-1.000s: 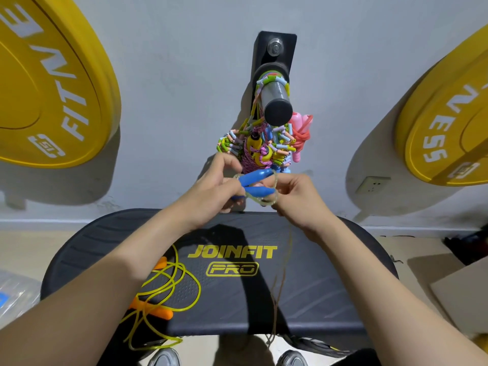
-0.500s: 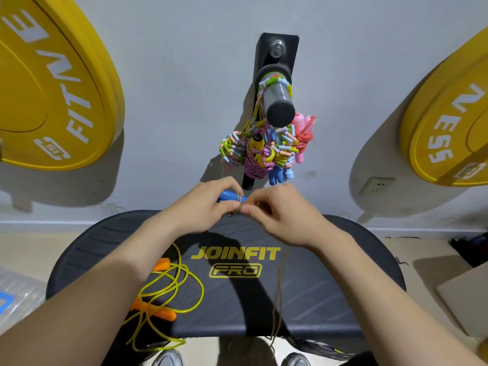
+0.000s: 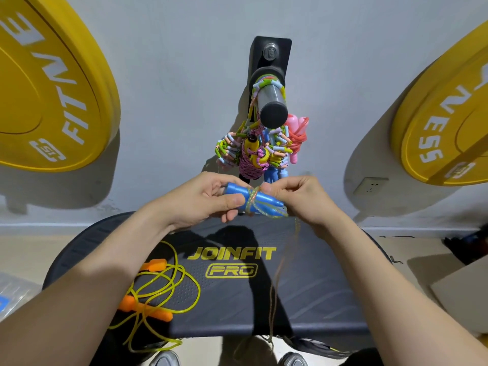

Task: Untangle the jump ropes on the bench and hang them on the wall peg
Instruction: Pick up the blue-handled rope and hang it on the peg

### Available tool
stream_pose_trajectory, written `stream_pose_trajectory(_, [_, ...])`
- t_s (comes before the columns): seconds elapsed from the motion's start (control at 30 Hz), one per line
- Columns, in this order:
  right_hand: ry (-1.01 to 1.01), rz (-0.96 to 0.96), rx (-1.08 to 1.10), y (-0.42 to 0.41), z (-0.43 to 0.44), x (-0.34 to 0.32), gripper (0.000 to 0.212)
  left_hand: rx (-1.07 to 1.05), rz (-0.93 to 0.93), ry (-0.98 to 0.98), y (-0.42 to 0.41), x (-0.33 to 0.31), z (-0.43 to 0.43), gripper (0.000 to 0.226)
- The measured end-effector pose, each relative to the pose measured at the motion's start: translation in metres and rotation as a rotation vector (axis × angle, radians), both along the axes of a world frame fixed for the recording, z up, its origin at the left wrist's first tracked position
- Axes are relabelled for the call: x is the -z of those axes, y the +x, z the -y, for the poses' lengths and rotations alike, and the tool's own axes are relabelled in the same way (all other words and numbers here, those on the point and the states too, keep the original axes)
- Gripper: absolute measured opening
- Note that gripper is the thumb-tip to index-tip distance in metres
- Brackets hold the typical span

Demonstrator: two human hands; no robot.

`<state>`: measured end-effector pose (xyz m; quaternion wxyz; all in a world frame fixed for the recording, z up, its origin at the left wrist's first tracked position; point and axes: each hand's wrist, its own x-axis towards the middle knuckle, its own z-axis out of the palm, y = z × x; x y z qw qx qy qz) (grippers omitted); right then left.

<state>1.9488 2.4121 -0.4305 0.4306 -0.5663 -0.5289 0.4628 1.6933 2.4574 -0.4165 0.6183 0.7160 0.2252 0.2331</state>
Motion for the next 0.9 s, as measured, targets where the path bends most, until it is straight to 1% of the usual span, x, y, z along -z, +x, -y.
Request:
stream_pose_trajectory(0.07, [-0.05, -0.007, -0.057, 0.002, 0.001, 0.004, 0.027, -0.04, 0.092, -0.101, 0.004, 0.001, 0.001, 0.028])
stream_pose_trajectory(0.1, [-0.07, -0.002, -0.095, 0.001, 0.001, 0.006, 0.025, -0.095, 0.12, -0.132, 0.006, 0.002, 0.0, 0.029])
stream_pose_trajectory(0.13, [-0.1, 0.007, -0.14, -0.001, 0.003, 0.007, 0.027, -0.18, 0.114, -0.119, 0.007, 0.004, -0.002, 0.028])
stream_pose_trajectory(0.23, [-0.191, 0.025, -0.31, -0.018, 0.008, 0.006, 0.025, -0.462, -0.023, 0.072, 0.006, 0.011, -0.008, 0.017])
stream_pose_trajectory(0.33, [-0.257, 0.054, -0.373, -0.036, 0.01, 0.002, 0.03, -0.629, -0.162, 0.182, 0.008, 0.019, -0.008, 0.009])
stream_pose_trajectory(0.37, [-0.256, 0.106, -0.381, -0.041, 0.011, -0.001, 0.03, -0.66, -0.222, 0.228, 0.01, 0.021, -0.007, 0.007])
stream_pose_trajectory(0.4, [-0.219, 0.219, -0.394, -0.045, 0.012, -0.004, 0.028, -0.677, -0.278, 0.279, 0.011, 0.024, -0.006, 0.006])
stream_pose_trajectory(0.43, [-0.135, 0.389, -0.407, -0.046, 0.013, -0.006, 0.026, -0.679, -0.327, 0.333, 0.012, 0.025, -0.006, 0.008])
stream_pose_trajectory(0.47, [-0.015, 0.571, -0.428, -0.047, 0.015, -0.009, 0.028, -0.662, -0.372, 0.38, 0.013, 0.027, -0.006, 0.009])
stream_pose_trajectory(0.5, [0.108, 0.704, -0.439, -0.048, 0.016, -0.011, 0.034, -0.619, -0.417, 0.414, 0.013, 0.027, -0.005, 0.008])
stream_pose_trajectory(0.53, [0.191, 0.765, -0.43, -0.047, 0.017, -0.013, 0.038, -0.556, -0.457, 0.436, 0.012, 0.028, -0.004, 0.007])
stream_pose_trajectory(0.6, [0.297, 0.83, -0.377, -0.041, 0.015, -0.018, 0.042, -0.404, -0.496, 0.447, 0.011, 0.029, -0.002, 0.009])
stream_pose_trajectory(0.67, [0.359, 0.892, -0.292, -0.034, 0.013, -0.021, 0.04, -0.248, -0.471, 0.384, 0.007, 0.024, -0.002, 0.012])
stream_pose_trajectory(0.7, [0.369, 0.87, -0.242, -0.029, 0.012, -0.021, 0.038, -0.178, -0.438, 0.341, 0.006, 0.02, -0.002, 0.015])
stream_pose_trajectory(0.77, [0.35, 0.702, -0.145, -0.018, 0.009, -0.019, 0.036, -0.085, -0.353, 0.259, 0.003, 0.014, -0.002, 0.022])
stream_pose_trajectory(0.87, [0.284, 0.446, -0.005, -0.003, 0.006, -0.014, 0.048, -0.006, -0.223, 0.114, 0.003, 0.01, 0.001, 0.028])
stream_pose_trajectory(0.9, [0.258, 0.352, 0.019, 0.002, 0.006, -0.013, 0.049, -0.003, -0.165, 0.069, 0.005, 0.009, 0.004, 0.029])
